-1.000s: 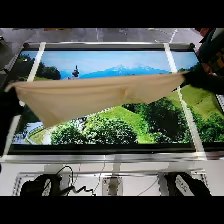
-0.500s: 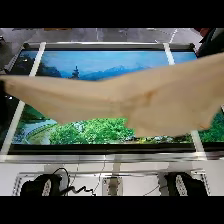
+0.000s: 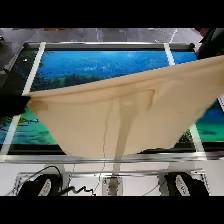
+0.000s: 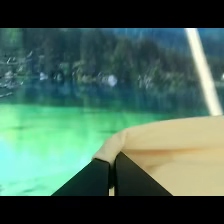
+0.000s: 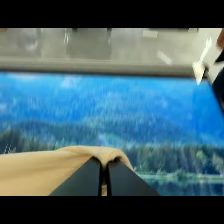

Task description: Fold the clothes and pants, and hang the long-sleeved shirts on hangers.

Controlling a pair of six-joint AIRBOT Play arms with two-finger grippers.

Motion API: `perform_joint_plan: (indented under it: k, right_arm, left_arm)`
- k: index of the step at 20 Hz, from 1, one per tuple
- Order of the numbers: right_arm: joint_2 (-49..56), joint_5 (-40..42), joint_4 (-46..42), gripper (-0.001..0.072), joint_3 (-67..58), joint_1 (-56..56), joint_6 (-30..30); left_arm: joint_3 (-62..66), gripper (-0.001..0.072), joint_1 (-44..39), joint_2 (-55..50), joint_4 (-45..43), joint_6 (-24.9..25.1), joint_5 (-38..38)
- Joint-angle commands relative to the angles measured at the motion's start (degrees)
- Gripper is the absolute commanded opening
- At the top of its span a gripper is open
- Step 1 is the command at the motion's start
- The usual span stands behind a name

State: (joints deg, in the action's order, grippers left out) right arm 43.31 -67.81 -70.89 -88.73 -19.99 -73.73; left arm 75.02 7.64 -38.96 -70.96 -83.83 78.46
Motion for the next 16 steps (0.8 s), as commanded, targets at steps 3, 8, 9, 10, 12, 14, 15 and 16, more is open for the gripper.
perform_joint_plan:
  k: [3, 8, 9, 10, 12, 14, 15, 16]
  right_arm:
    - [4.61, -5.81, -1.16, 0.0012, -0.22, 0.02, 2.27]
    - [4.68, -2.34, -1.11, 0.0012, -1.09, 0.02, 2.4]
    - [4.66, -2.56, -1.09, 0.0012, -1.66, 0.02, 2.4]
    - [4.66, -3.45, -1.16, 0.0012, -2.91, 0.02, 2.4]
    - [4.2, -3.74, -1.42, 0.0012, -5.97, 0.02, 2.4]
    - [2.95, -4.61, -1.36, 0.0012, -9.9, 0.02, 2.4]
    - [2.05, -5.51, -1.38, 0.0012, -11.8, 0.02, 2.4]
    - [0.87, -6.45, -1.38, 0.0012, -13.6, 0.02, 2.4]
  left_arm:
    - [23.52, 0.0011, 0.07, -20.39, 7.93, 23.85, 18.29]
    - [29.33, 0.0014, 0.11, -22.62, 18.97, 35.91, -1.55]
    - [29.33, 0.0015, 0.44, -21.88, 18.99, 35.91, -5.88]
    - [29.33, 0.0015, 0.63, -20.9, 18.95, 35.89, -9.49]
    - [29.33, 0.0015, 2.1, -18.47, 18.75, 35.89, -12.72]
    - [29.33, 0.0015, 4.13, -14.67, 16.81, 35.74, -12.66]
    - [29.33, 0.0015, 4.87, -12.52, 15.47, 34.69, -12.68]
    - [29.33, 0.0015, 5.46, -10.12, 13.97, 33.7, -12.68]
